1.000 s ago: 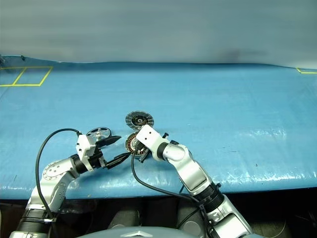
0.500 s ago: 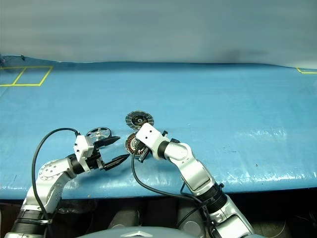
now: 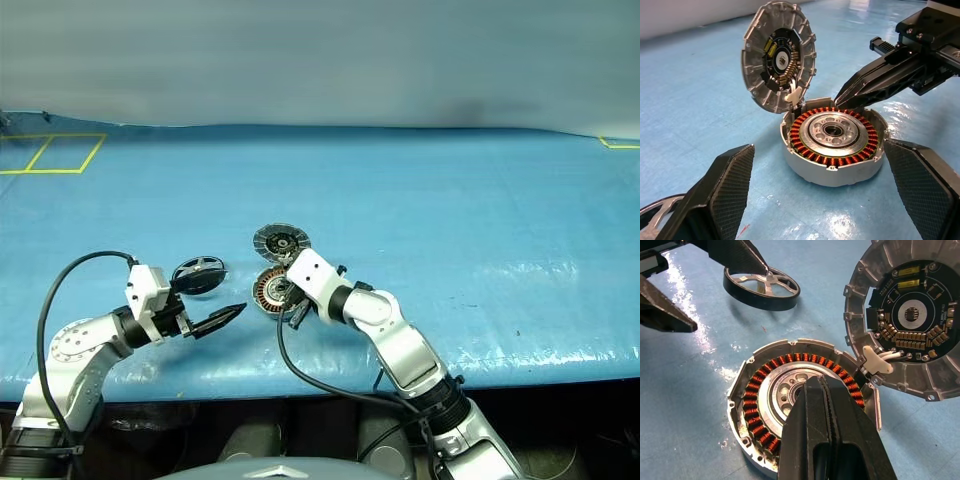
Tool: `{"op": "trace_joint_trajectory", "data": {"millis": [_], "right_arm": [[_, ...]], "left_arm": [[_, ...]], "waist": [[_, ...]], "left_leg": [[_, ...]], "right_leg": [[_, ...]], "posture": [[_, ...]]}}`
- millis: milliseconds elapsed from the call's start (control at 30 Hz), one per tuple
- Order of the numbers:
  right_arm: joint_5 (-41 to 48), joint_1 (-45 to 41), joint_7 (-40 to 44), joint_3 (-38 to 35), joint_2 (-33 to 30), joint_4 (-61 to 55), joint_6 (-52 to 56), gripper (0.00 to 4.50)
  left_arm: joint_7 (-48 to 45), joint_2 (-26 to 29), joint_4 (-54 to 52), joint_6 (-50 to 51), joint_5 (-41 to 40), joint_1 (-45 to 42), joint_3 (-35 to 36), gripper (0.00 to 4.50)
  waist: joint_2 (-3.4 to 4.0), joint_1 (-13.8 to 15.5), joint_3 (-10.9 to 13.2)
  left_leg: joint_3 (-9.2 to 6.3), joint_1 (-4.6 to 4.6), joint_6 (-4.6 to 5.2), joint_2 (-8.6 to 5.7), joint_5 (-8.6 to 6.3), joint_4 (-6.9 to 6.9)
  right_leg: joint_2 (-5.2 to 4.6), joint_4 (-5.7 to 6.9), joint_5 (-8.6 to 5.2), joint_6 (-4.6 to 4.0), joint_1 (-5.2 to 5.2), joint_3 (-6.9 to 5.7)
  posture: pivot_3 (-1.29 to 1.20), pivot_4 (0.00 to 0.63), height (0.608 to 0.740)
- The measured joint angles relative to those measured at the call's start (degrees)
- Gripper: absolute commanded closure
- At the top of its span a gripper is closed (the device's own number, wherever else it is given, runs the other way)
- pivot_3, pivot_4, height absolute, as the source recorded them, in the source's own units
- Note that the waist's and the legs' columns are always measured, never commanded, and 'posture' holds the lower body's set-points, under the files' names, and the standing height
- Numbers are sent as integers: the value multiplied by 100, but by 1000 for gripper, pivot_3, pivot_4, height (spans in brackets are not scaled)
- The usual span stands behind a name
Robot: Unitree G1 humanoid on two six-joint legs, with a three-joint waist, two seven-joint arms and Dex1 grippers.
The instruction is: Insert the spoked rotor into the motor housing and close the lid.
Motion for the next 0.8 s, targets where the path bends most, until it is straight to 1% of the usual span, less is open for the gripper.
{"op": "trace_joint_trajectory", "data": {"millis": [133, 467, 600, 700, 800], "right_arm": [[13, 11, 16, 1, -50, 0, -82, 4500], [11, 110, -39, 6, -16, 1, -141, 4500], [8, 121, -91, 6, -19, 1, -145, 4500], [7, 135, -98, 7, -18, 4, -147, 4500], [7, 138, -94, 29, 2, 10, -151, 4500]], "left_arm": [[124, 58, -190, 154, -4, 1, 152, 29], [612, 214, -646, 962, -131, -11, 421, 29], [1102, 279, -878, 1707, -270, -29, 593, 29], [1406, 567, -1103, 2259, -246, -42, 634, 29], [1739, 869, -1300, 3070, -258, -200, 671, 29]], "waist": [[-2, 1, 1], [-2, 1, 2], [-7, -1, 4], [-6, -3, 4], [-6, -4, 4]], "left_leg": [[0, -1, 0, 0, 0, 0], [0, 0, 0, 0, 0, 0], [-1, 0, 0, 0, 0, 0], [0, 0, 0, 1, 0, 0], [-1, 1, 0, 1, 0, 1]], "right_leg": [[0, -1, 0, 0, 0, 0], [0, 0, 0, 0, 1, 0], [0, 0, 5, 10, 0, 0], [2, 0, 8, 14, 0, 0], [3, 2, 7, 13, 0, 0]], "posture": [[0, 150, 740], [0, 150, 740], [0, 150, 740], [0, 150, 740], [0, 150, 740]]}}
